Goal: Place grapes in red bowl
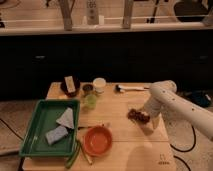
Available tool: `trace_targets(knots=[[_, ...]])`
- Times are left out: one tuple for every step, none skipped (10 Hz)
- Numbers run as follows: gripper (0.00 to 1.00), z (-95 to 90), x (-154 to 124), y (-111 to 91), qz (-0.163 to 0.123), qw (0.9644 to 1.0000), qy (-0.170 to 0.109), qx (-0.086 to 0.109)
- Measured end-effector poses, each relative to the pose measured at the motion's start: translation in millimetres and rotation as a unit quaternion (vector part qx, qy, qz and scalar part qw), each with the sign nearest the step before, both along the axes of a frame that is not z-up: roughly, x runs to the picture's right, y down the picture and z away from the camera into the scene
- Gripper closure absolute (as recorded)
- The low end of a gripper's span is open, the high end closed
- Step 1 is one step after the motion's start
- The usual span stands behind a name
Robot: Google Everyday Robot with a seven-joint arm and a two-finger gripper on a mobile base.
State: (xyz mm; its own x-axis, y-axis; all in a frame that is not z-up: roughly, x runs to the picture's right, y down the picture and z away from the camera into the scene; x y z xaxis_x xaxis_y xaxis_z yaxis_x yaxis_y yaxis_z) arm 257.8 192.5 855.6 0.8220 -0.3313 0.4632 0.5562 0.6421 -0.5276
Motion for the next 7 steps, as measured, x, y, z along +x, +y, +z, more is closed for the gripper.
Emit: trace_targets(knots=[[0.24, 1.5, -3.0, 0.0, 0.007, 0.9999, 0.009, -0.002], [0.32, 3.5, -5.1, 0.0, 0.013, 0.9998, 0.016, 0.000], [0.42, 5.3, -7.9, 0.3, 0.016, 0.9997, 0.019, -0.001], [0.52, 6.2, -9.3, 1.3, 0.019, 0.9996, 0.022, -0.004], [0.63, 6.4, -9.8, 3.7, 0.022, 0.9994, 0.024, -0.009], [0.70, 6.5, -11.3, 6.3, 0.022, 0.9994, 0.023, -0.014], [0.80, 7.9, -14.6, 6.5, 0.025, 0.9993, 0.022, -0.016]])
